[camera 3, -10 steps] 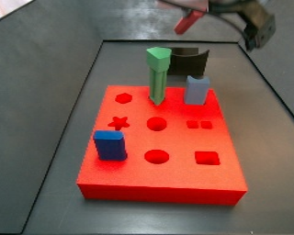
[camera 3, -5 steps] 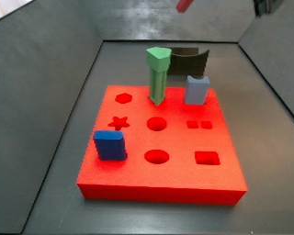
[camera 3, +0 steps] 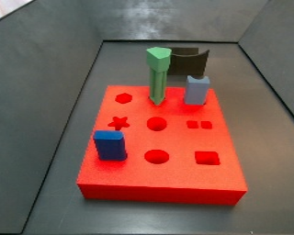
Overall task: Pick up the hexagon object. Move up. Place the hexagon object on the fixture. Regrasp the hexagon object. Move to above the board. Insert the hexagon object.
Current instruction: Move to above the board.
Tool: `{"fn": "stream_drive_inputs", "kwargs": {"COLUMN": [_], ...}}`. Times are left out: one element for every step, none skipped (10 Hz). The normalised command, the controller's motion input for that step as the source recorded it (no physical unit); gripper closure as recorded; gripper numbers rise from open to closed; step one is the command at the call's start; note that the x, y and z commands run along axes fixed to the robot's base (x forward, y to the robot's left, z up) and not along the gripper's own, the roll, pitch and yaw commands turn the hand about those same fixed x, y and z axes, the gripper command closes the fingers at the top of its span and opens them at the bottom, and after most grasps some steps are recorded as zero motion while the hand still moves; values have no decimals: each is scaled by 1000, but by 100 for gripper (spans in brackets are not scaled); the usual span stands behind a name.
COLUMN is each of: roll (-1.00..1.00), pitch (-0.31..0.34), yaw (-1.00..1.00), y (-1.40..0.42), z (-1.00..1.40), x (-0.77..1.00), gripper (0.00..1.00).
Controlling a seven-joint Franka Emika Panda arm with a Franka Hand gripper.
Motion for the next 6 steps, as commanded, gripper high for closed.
{"fn": "stream_drive_inputs", "kwargs": {"roll": [-52,-43,-1000,-1000,-1000,-1000], "pitch": [97,109,-25,-33,-45,-48], "yaw": [67,71,-116,-117,-119,-124], "y": [-2,-11,-1000,-1000,-1000,-1000], "z": [543,315,55,34,46,30], "x": [4,14,-597,-599,-633,-652], "gripper": [100,100,100,100,100,100]}}
